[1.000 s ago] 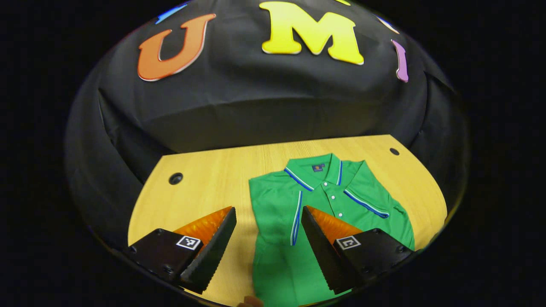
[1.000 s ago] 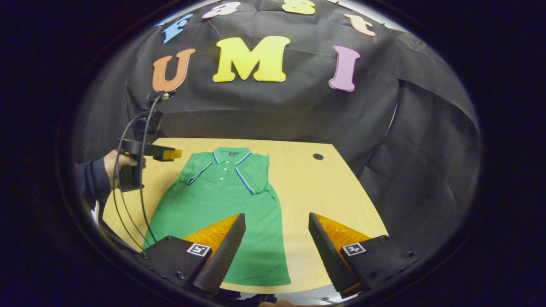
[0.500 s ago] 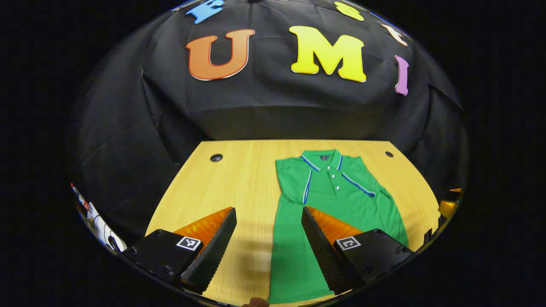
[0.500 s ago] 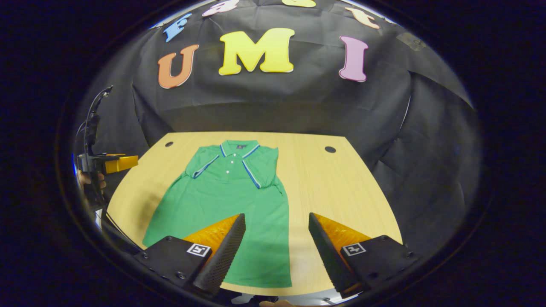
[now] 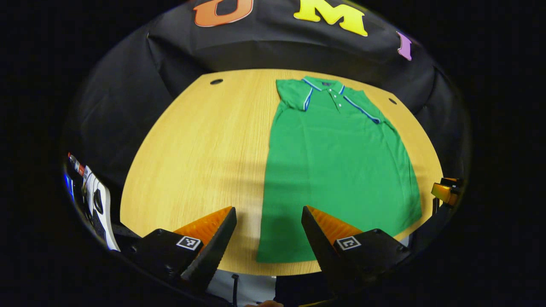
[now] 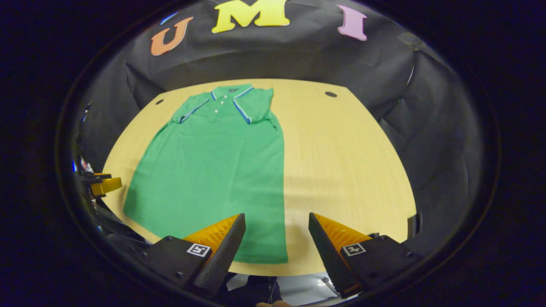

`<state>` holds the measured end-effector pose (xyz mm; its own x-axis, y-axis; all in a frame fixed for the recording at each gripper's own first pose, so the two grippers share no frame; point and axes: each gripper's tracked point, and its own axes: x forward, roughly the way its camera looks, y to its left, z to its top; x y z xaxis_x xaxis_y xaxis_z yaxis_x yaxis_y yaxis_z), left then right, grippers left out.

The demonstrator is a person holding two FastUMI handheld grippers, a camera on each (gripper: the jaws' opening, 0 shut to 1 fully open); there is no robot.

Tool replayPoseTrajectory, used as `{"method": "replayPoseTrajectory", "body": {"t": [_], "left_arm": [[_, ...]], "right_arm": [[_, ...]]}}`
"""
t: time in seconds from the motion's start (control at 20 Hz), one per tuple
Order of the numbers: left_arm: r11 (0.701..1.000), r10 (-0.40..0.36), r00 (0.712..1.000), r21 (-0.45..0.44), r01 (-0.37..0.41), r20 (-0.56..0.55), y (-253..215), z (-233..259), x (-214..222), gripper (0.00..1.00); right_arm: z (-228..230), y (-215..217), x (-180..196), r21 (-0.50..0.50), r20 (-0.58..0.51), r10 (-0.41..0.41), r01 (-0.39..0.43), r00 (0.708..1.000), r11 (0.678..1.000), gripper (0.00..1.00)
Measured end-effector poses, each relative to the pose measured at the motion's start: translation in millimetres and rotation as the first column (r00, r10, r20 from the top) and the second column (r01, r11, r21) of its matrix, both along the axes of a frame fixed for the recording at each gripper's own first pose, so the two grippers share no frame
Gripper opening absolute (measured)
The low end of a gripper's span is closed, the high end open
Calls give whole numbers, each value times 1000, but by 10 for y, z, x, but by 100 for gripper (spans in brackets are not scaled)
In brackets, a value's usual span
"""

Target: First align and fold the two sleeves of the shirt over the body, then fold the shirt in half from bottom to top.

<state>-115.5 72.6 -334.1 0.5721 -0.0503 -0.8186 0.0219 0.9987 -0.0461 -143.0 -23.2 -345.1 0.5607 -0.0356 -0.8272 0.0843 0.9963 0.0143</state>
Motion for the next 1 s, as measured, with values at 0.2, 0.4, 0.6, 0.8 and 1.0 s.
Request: {"method": "replayPoseTrajectory", "body": {"t": [0.2, 0.4, 0.6, 0.8, 1.0], "left_arm": [[1000, -7, 991, 4, 8, -136, -38, -314, -214, 99], [999, -45, 971, 12, 49, -235, -42, -467, -378, 99], [999, -36, 960, -13, 34, -277, -45, -475, -343, 96], [999, -53, 936, -11, 52, -349, -42, -478, -353, 96], [997, -79, 918, -12, 81, -388, -95, -470, -333, 95]], "right_arm": [[-371, -10, -233, 0, -151, -34, 34, 988, 999, 96], [-491, 94, -325, 35, -235, -34, 43, 971, 998, 96], [-536, 121, -291, -7, -287, -9, 7, 958, 1000, 96], [-551, 136, -296, 14, -380, -23, 30, 925, 999, 95], [-567, 145, -266, 36, -463, -17, 38, 886, 999, 88]]}}
